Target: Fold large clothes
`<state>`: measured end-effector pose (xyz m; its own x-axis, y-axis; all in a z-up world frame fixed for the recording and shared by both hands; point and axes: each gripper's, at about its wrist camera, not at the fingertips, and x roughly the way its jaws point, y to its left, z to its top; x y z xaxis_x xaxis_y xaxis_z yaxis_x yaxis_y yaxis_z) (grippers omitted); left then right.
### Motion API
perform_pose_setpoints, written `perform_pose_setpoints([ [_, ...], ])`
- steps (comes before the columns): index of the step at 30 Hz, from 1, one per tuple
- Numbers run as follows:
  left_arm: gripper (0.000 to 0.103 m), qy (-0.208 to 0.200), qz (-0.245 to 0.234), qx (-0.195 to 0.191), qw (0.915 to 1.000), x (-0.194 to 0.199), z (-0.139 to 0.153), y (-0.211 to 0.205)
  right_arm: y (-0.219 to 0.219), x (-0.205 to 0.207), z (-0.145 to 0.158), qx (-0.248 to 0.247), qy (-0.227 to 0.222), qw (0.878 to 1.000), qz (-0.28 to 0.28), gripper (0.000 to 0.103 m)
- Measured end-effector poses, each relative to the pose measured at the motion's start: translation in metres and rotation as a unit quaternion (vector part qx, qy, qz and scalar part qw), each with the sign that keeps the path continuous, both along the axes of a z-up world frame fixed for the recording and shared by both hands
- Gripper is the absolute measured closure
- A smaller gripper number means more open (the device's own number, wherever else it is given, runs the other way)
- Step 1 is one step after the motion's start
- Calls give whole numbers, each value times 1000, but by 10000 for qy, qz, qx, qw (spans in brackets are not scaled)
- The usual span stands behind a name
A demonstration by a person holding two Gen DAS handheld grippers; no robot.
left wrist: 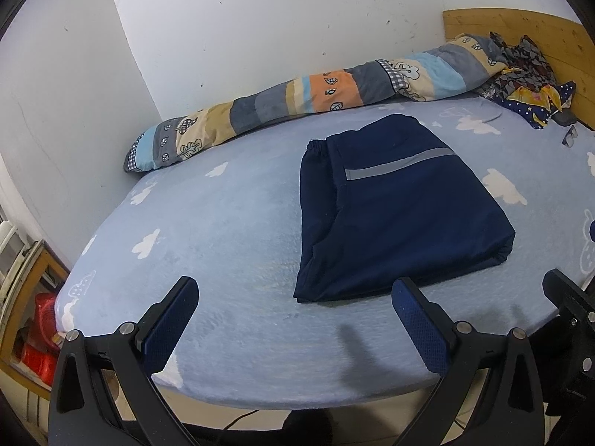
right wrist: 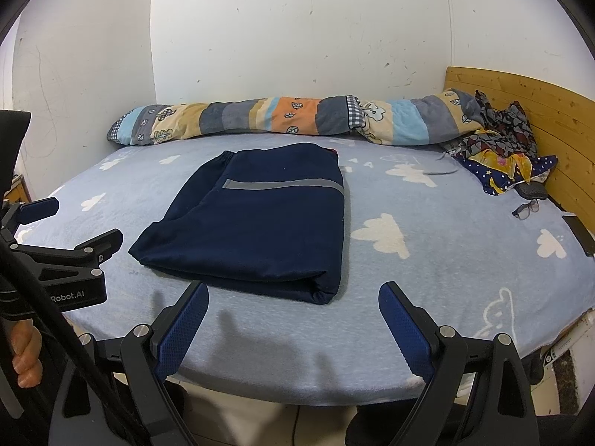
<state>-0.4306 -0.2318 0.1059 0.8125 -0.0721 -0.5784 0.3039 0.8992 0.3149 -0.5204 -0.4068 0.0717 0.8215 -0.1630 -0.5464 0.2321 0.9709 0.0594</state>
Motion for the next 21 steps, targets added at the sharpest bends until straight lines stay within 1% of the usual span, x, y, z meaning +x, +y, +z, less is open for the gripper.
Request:
perform_pose_setpoints([
  [21, 0, -72, 36, 2, 10000, -1, 1, 2, -1, -1, 1, -9, -6, 10000, 1, 8],
])
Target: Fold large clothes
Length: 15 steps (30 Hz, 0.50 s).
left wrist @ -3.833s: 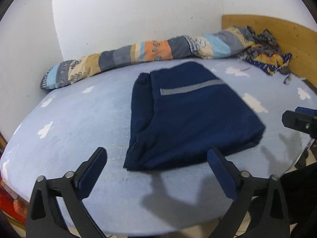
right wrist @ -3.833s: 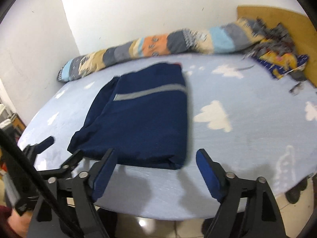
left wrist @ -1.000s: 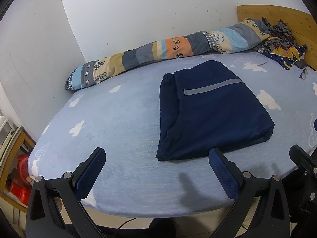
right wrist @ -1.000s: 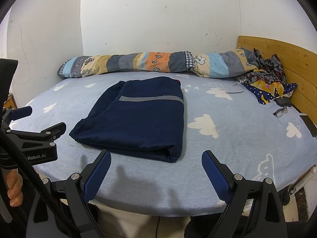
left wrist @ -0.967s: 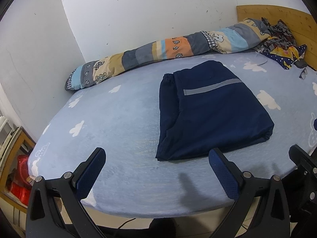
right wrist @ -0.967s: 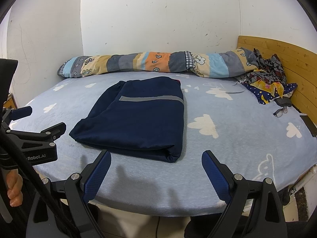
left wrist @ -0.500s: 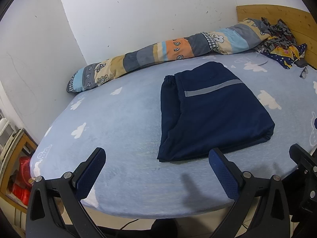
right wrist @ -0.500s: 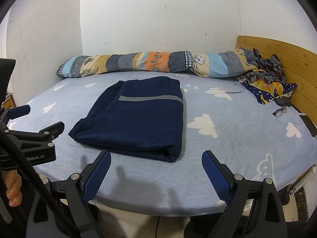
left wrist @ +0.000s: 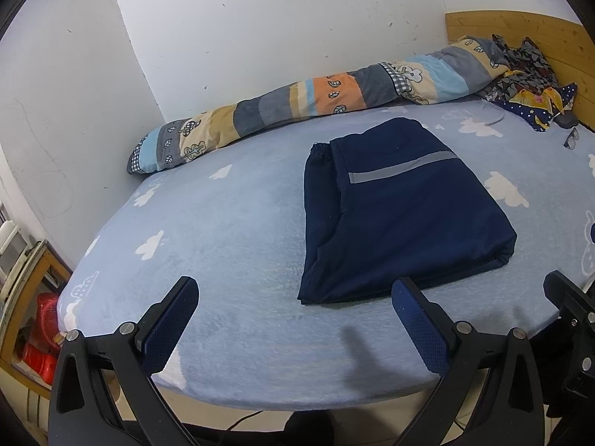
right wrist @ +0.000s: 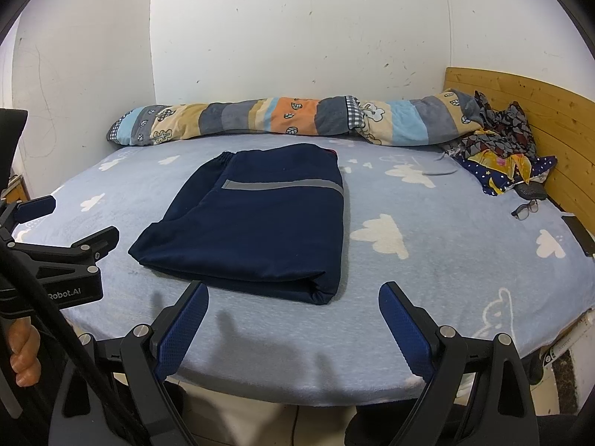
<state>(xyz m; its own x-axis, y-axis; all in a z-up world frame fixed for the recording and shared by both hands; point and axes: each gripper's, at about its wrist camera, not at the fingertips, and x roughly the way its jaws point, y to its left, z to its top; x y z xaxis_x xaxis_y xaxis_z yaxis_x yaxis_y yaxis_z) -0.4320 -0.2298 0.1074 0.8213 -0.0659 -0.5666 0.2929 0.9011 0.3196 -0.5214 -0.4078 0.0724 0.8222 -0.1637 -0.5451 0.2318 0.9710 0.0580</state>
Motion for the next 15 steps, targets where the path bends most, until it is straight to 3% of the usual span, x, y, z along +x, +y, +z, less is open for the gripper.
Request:
perform_pose_setpoints([
  [15, 0, 15, -22, -1, 10000, 0, 1, 1, 0, 0, 0, -2, 5, 10000, 2, 7],
])
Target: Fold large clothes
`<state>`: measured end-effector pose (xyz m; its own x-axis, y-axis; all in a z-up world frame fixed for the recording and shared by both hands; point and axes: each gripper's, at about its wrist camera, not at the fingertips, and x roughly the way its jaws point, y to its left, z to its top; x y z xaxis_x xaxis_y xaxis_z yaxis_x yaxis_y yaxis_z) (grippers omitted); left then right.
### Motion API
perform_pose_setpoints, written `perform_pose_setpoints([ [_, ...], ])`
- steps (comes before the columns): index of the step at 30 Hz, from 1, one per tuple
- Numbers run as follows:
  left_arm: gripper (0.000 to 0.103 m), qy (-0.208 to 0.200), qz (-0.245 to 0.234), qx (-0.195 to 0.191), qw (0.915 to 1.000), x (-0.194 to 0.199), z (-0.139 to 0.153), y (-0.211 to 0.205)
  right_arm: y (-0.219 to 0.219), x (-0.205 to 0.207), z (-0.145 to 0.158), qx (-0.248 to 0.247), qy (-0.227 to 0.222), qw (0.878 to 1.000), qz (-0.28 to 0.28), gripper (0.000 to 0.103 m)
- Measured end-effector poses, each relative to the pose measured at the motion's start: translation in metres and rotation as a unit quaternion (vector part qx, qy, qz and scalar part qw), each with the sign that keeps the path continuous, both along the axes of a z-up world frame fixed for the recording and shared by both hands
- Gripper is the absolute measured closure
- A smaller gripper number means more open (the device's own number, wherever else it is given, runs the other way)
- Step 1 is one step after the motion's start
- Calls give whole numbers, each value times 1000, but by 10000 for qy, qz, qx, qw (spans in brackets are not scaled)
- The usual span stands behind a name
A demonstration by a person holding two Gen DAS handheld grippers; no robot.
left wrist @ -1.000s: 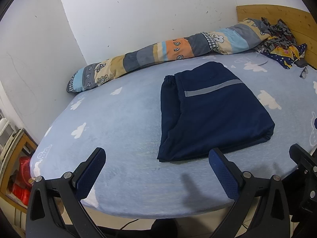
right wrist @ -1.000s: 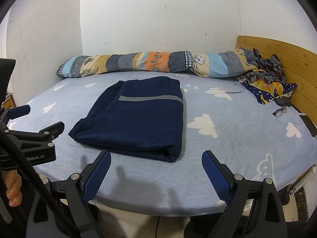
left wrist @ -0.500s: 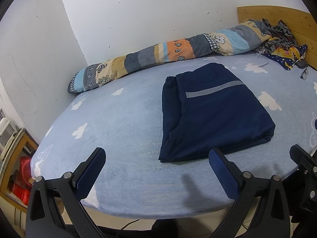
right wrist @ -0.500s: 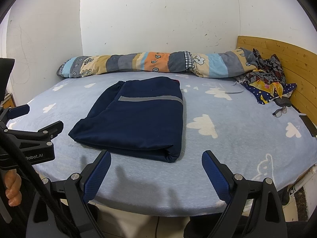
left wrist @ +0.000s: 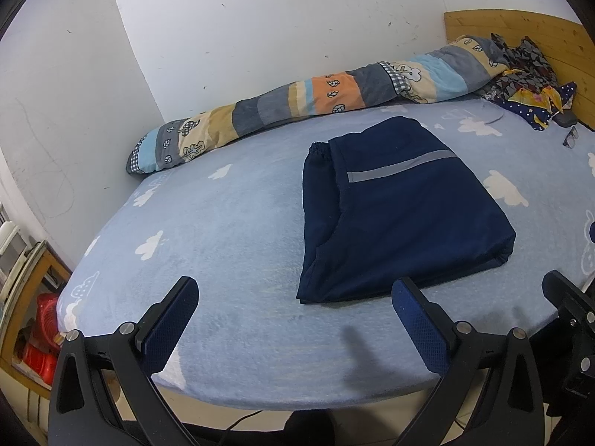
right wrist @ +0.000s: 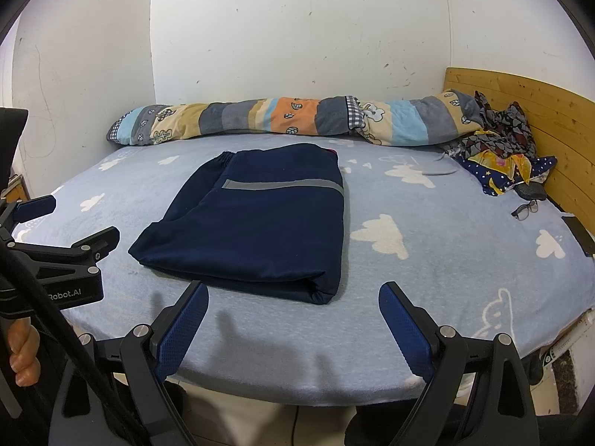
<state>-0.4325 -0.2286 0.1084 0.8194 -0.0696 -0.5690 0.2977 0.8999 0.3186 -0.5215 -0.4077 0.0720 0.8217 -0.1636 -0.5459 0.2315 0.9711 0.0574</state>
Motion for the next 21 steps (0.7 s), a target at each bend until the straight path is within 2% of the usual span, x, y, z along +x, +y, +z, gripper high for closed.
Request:
perform_pose_setpoints([
  [13, 0, 53, -45, -5, 10000, 1, 0, 1, 0, 1, -1, 17, 0, 10000, -17, 7],
  [19, 0, 514, -375, -286, 9976, 3, 0, 5, 1, 1, 0, 26, 4, 10000, -30, 7],
  [21, 0, 497, -363, -335, 9975, 3, 1, 5, 0, 0, 0, 37, -18, 10000, -42, 7],
])
